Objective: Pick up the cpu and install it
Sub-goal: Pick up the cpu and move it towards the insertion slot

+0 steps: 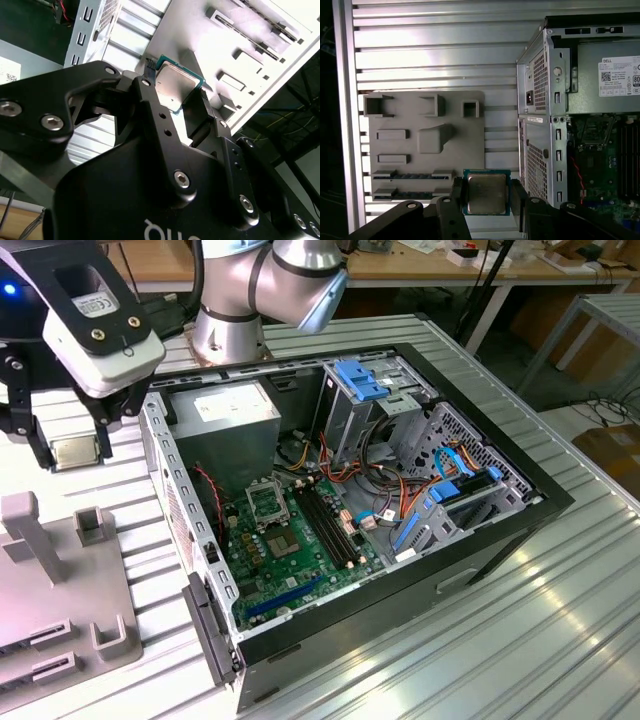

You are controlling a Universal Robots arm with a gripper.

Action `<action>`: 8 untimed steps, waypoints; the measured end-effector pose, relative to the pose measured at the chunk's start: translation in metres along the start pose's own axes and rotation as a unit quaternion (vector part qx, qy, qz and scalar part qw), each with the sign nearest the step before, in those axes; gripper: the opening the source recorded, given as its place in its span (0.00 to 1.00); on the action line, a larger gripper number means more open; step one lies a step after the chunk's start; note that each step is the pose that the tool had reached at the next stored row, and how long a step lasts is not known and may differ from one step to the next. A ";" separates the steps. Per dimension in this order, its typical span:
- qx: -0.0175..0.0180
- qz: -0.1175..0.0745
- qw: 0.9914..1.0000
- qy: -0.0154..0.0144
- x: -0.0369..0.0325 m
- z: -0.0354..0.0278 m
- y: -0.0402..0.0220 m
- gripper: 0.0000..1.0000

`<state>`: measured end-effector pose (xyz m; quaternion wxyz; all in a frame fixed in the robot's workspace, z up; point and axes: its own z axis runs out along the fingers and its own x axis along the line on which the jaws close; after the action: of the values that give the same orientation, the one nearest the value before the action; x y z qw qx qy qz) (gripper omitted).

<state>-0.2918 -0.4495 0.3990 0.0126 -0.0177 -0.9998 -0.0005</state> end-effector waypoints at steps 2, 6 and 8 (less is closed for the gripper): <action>0.000 0.000 1.000 0.000 -0.0022 -0.0001 0.0001 0.47; 0.000 0.000 1.000 0.000 -0.0059 -0.0001 0.0002 0.47; 0.000 0.000 1.000 0.000 -0.0080 -0.0002 0.0003 0.47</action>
<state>-0.2838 -0.4495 0.3990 0.0127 -0.0177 -0.9998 -0.0003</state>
